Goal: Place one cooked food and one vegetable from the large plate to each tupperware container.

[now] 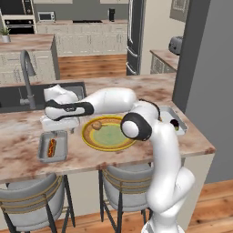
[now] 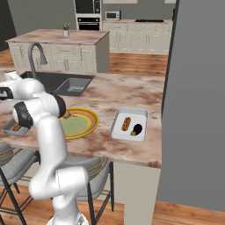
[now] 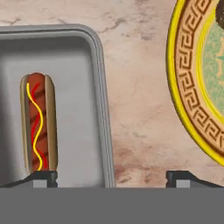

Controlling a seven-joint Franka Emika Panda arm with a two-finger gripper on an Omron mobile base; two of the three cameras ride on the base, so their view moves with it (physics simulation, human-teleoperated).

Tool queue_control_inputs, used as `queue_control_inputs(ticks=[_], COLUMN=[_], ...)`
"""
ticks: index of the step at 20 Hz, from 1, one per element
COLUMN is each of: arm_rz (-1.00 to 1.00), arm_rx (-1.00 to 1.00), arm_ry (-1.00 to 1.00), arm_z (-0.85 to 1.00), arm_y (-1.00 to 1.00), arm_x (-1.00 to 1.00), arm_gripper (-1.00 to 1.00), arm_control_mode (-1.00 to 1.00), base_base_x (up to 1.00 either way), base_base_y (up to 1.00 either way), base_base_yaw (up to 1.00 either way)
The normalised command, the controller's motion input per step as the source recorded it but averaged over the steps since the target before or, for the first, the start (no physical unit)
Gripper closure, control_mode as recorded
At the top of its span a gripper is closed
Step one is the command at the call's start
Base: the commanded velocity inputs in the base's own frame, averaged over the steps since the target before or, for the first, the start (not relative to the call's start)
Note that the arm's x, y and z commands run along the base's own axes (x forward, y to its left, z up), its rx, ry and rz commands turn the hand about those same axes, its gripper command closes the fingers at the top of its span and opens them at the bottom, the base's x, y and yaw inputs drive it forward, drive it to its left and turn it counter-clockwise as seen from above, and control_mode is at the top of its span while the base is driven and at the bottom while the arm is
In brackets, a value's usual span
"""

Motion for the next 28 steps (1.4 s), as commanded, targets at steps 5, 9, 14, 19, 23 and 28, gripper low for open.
queue_control_inputs(ticks=[5, 9, 14, 19, 23, 28], arm_rz=[0.0, 0.0, 0.11, 0.24, 0.25, 0.09], arm_rx=[0.15, 0.18, 0.22, 0.01, -0.11, -0.02], arm_ry=[-0.03, 0.06, 0.06, -0.06, -0.06, -0.21], arm_z=[0.46, 0.31, 0.05, -0.07, -0.06, -0.26], arm_y=[-1.0, -1.0, -1.0, -0.85, -0.11, -0.08], arm_x=[-0.06, 0.26, 0.47, 0.32, 0.49, 0.24], arm_gripper=[-1.0, -1.0, -1.0, -1.0, -1.0, -1.0], arm_control_mode=[-1.0, -1.0, -1.0, -1.0, -1.0, -1.0], base_base_x=[0.0, 0.0, 0.0, 0.0, 0.0, 0.0], base_base_y=[0.0, 0.0, 0.0, 0.0, 0.0, 0.0], base_base_yaw=[0.0, 0.0, 0.0, 0.0, 0.0, 0.0])
